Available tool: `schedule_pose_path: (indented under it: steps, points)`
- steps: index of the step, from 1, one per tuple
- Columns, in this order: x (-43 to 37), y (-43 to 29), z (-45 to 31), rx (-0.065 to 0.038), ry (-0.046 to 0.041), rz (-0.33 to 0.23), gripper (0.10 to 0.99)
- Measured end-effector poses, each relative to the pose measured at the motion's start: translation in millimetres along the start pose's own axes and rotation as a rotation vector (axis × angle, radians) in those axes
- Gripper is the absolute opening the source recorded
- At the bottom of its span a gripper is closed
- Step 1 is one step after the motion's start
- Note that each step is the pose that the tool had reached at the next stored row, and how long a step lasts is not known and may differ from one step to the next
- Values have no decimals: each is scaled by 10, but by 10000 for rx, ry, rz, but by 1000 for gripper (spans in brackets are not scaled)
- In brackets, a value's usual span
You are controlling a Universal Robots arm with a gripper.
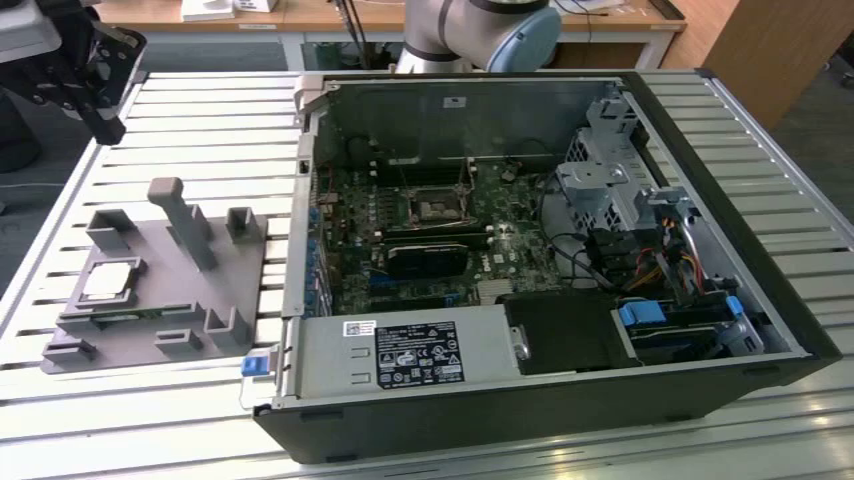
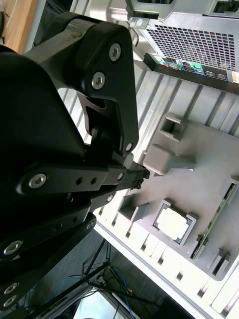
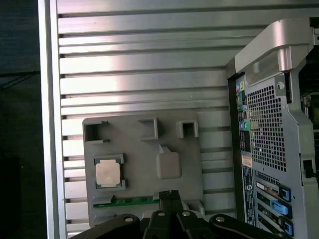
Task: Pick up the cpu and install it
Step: 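Reach for the cpu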
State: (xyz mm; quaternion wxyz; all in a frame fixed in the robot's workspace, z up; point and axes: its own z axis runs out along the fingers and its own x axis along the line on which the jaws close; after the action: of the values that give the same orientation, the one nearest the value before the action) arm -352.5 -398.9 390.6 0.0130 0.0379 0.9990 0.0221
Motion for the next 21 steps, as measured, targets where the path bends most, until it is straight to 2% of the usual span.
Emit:
schedule_pose_path:
  steps: [21]
  points:
    - [282,-22,-5,0,0,-1,106]
